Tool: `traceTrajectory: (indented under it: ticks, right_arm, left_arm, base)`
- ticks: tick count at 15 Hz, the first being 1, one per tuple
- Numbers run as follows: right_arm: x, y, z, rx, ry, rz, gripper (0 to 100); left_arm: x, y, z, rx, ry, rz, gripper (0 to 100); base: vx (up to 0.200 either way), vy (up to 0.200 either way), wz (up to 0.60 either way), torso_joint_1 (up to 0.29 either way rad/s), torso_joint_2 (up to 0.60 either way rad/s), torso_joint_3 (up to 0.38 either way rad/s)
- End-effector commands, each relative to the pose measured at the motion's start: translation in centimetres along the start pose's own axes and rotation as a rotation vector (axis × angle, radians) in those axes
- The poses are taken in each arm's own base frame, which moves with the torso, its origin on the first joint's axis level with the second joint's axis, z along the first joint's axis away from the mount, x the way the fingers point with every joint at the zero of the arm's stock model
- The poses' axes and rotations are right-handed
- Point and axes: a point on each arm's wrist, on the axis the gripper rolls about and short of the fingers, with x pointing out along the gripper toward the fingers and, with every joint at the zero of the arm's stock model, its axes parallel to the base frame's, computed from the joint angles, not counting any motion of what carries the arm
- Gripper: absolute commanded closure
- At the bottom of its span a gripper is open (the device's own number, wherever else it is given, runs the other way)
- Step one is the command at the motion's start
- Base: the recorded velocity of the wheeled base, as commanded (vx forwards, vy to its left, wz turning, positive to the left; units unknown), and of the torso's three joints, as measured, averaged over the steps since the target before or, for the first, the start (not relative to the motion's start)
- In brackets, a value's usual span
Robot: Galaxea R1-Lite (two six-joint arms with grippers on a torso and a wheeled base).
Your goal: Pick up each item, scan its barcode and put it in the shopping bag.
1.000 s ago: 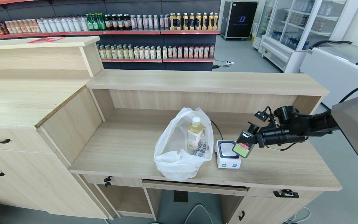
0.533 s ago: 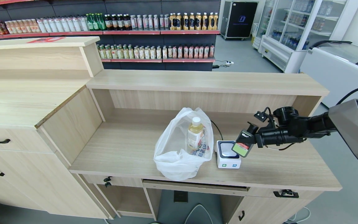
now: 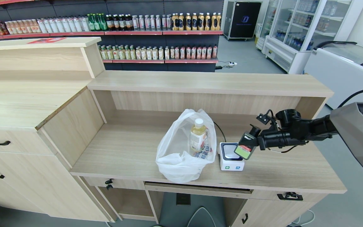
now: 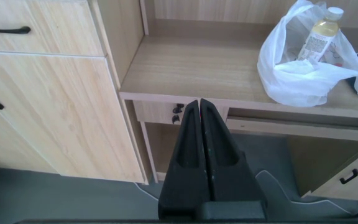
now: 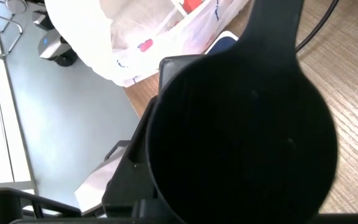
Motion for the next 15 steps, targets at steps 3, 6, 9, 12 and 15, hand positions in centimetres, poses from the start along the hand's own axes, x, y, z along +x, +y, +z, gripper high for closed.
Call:
traceTrajectory:
  ticks: [3,6,9,12,15]
  right_arm:
    - [0.6,-0.2,0.2,-0.001,-0.004,0.007,100]
    - [1.3,-0.2,0.4,-0.009,-0.006,0.015,100]
    - [1.8,0.0,0.4,-0.008,-0.002,0.026,100]
    - [0.6,0.3,2.1,-0.047,-0.032,0.008,100]
    - [-7.7,2.9,6.1,-0.100,-0.109,-0.110,100]
  left_arm:
    - [0.0,0.0,0.0,0.000,0.000,0.001,100]
    - [0.0,0.0,0.0,0.000,0.000,0.001,100]
    - [0.0,0.0,0.0,0.000,0.000,0.001,100]
    - [0.0,0.0,0.0,0.000,0.000,0.001,100]
    - [0.0,0.0,0.0,0.000,0.000,0.001,100]
  base:
    - [0.000,0.000,0.00,0.000,0.00,0.000]
    - [0.000,0.000,0.00,0.000,0.00,0.000]
    - [0.000,0.000,0.00,0.000,0.00,0.000]
    - [0.000,0.000,0.00,0.000,0.00,0.000]
    - [0.000,0.000,0.00,0.000,0.00,0.000]
